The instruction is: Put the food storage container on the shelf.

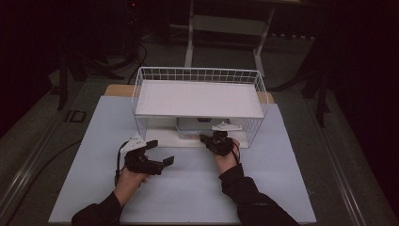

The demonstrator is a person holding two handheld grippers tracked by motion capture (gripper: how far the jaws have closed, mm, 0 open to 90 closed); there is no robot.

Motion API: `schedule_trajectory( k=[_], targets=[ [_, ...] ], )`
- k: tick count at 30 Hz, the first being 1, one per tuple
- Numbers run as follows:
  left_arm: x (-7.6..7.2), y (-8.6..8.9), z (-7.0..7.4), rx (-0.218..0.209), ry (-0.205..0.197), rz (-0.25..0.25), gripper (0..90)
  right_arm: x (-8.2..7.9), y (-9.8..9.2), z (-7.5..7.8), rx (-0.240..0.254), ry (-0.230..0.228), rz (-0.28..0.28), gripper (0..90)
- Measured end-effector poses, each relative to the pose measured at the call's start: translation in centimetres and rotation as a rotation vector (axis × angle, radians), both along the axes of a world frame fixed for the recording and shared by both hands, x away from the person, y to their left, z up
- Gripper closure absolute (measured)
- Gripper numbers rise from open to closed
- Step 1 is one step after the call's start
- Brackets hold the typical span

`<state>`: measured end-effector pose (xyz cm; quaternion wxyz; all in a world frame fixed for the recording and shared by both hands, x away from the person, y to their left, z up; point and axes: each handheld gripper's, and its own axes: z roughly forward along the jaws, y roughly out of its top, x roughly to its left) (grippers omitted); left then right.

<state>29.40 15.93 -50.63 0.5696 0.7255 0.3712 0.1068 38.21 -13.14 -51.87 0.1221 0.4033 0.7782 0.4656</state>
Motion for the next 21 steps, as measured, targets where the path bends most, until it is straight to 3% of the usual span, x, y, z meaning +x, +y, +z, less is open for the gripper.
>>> schedule_trajectory(
  k=[4,7,8,9,10,11,12,13,14,16,21],
  targets=[
    [-0.1,0.0,0.0,0.004,0.002,-0.003,0.0,0.0,0.0,0.1,-0.004,-0.003,0.005,89.4],
    [-0.2,0.0,0.1,0.000,-0.002,-0.003,0.0,-1.0,0.0,0.4,0.018,0.011,0.021,77.1],
    [-0.2,0.0,0.1,0.000,-0.002,-0.003,0.0,-1.0,0.0,0.4,0.018,0.011,0.021,77.1],
    [-0.2,-0.1,0.2,-0.001,0.004,-0.006,0.0,-1.7,-0.1,0.7,0.032,0.007,0.037,64.3],
    [-0.2,-0.1,0.2,-0.001,0.004,-0.006,0.0,-1.7,-0.1,0.7,0.032,0.007,0.037,64.3],
    [-0.3,-0.2,0.4,-0.007,0.006,-0.011,0.0,-2.4,-0.2,1.0,0.053,0.002,0.051,51.3],
    [-0.3,-0.2,0.4,-0.007,0.006,-0.011,0.0,-2.4,-0.2,1.0,0.053,0.002,0.051,51.3],
    [-0.5,-0.3,0.6,-0.002,-0.002,-0.025,0.0,-3.1,-0.4,1.3,0.066,-0.007,0.062,39.7],
    [-0.5,-0.3,0.6,-0.002,-0.002,-0.025,0.0,-3.1,-0.4,1.3,0.066,-0.007,0.062,39.7],
    [-0.8,-0.5,0.9,0.011,-0.012,-0.038,0.0,-3.7,-0.8,1.7,0.100,-0.014,0.097,26.2],
    [-1.4,-0.7,1.1,0.027,-0.019,-0.070,0.0,-4.8,-1.7,2.4,0.132,-0.020,0.127,16.4]
  ],
)
